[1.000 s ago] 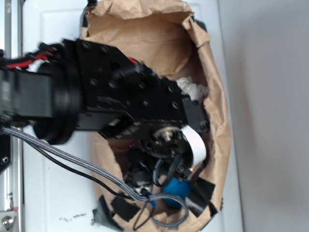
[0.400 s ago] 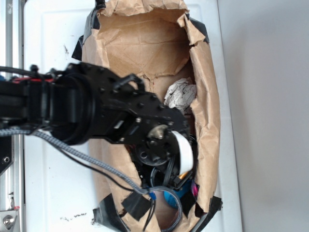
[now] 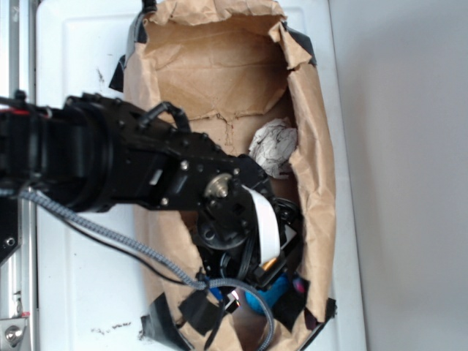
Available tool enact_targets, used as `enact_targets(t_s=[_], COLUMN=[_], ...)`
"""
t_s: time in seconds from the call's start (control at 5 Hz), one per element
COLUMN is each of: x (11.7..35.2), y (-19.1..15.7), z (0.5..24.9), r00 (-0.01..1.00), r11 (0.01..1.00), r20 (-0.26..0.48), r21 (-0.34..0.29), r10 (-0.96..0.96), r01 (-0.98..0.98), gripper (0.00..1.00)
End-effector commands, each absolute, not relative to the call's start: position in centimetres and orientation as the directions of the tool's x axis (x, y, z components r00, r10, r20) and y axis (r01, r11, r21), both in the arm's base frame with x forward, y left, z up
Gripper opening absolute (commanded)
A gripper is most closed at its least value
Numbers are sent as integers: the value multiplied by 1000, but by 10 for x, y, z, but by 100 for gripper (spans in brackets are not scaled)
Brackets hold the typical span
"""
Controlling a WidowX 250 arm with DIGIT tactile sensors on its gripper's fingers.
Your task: Grab the blue ball.
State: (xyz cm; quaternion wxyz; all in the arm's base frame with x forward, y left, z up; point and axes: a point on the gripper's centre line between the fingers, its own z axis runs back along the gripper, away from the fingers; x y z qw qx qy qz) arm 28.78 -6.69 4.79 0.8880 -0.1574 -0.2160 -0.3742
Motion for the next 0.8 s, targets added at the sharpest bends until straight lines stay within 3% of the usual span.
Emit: enact_targets(t_s=[0.0,0.2,0.6], x=[335,349,323], y=[-90,-86,-83], z=[78,62,65], r00=[597,622,629], r11=[661,682,696], r20=[531,499,505], r21=[-89,-81,-75], r10=[-601,-604,-591], r01=[745,727,714], gripper=[100,0,0])
